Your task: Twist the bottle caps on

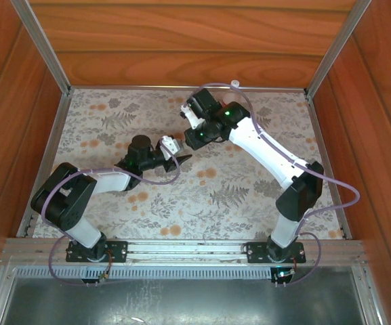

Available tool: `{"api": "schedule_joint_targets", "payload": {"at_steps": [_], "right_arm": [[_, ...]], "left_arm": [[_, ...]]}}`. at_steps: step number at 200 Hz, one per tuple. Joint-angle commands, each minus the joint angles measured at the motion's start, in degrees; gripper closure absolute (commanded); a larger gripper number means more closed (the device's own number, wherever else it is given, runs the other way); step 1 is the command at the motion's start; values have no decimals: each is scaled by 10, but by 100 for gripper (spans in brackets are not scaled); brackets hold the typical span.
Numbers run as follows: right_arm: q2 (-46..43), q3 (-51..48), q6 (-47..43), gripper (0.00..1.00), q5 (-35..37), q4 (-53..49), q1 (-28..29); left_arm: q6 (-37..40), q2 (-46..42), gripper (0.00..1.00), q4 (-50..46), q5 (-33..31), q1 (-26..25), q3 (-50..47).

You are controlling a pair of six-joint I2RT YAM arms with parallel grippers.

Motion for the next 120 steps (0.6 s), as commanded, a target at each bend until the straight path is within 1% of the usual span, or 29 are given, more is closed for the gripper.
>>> {"api": "schedule_joint_targets", "payload": {"at_steps": [1, 7, 16, 28, 39, 53, 67, 77, 97, 109, 120], "right_arm": [[-81, -52, 12, 41, -20, 51, -3], [-101, -76, -31, 33, -17, 73, -3], [-130, -106, -103, 26, -24, 99, -4], [-164, -132, -195, 20, -34, 115, -6], [-184, -143, -260, 16, -39, 116, -6], [-198, -144, -338, 15, -65, 98, -7], [-196, -124, -408, 15, -116, 42, -7], [-187, -104, -444, 15, -137, 3, -6], [-176, -80, -484, 14, -139, -36, -6], [-169, -75, -489, 15, -132, -41, -6], [-159, -68, -496, 16, -139, -50, -7]], "left_arm": [[16, 4, 42, 0, -37, 4, 6], [16, 4, 42, 0, -20, 4, 3], [17, 4, 42, 1, 13, 4, -1], [18, 3, 42, 0, 60, 5, -5], [19, 4, 42, 0, 110, 5, -8], [25, 9, 42, 0, 169, 5, -7], [18, 13, 42, 0, 196, 5, -4], [16, 13, 42, 0, 209, 5, -3], [17, 10, 41, -1, 220, 5, -4], [20, 10, 41, -1, 223, 5, -2], [24, 10, 41, -2, 226, 6, -1]]}}
